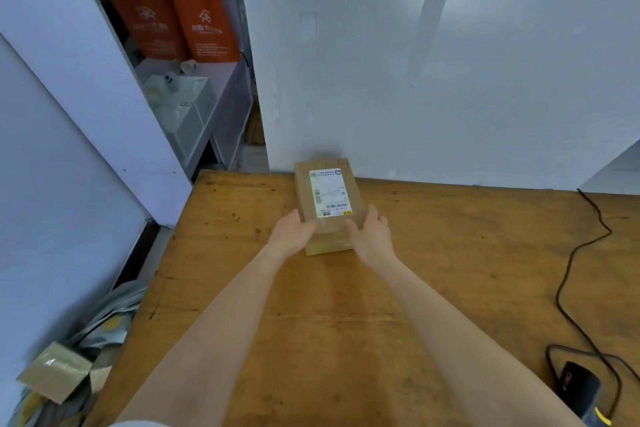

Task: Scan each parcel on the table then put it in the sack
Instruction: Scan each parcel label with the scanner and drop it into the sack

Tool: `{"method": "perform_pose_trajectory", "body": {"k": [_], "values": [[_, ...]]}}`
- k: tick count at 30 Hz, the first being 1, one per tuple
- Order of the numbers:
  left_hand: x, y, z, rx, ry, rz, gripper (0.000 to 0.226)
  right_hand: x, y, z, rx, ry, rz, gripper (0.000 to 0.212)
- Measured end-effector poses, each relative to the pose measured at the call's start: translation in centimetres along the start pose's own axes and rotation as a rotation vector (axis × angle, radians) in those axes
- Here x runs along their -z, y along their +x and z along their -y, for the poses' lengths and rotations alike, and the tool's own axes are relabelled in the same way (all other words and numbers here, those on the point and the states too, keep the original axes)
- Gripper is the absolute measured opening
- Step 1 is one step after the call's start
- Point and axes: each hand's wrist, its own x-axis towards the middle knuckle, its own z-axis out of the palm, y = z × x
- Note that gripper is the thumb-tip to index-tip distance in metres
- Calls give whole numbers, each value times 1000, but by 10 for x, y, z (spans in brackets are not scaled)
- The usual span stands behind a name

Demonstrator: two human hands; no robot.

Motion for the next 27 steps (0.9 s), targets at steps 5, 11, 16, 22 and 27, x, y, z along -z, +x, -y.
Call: {"method": "perform_pose_trajectory", "body": {"k": [5, 11, 16, 22, 27], "values": [[-52, -27, -14, 108, 88, -11, 44, 31, -11, -41, -117, 60, -33, 53], [-119, -80, -23, 258, -343, -123, 49, 73, -57, -89, -180, 164, 153, 32], [-147, -115, -21, 372, -572, -79, 41, 109, -121, -145, -430, 440, 585, 33], [-175, -159, -29, 306, -698, 34, 33, 129, -163, -200, -527, 652, 742, 37], [-198, -182, -27, 279, -704, -130, 80, 139, -175, -222, -501, 661, 782, 33]]}}
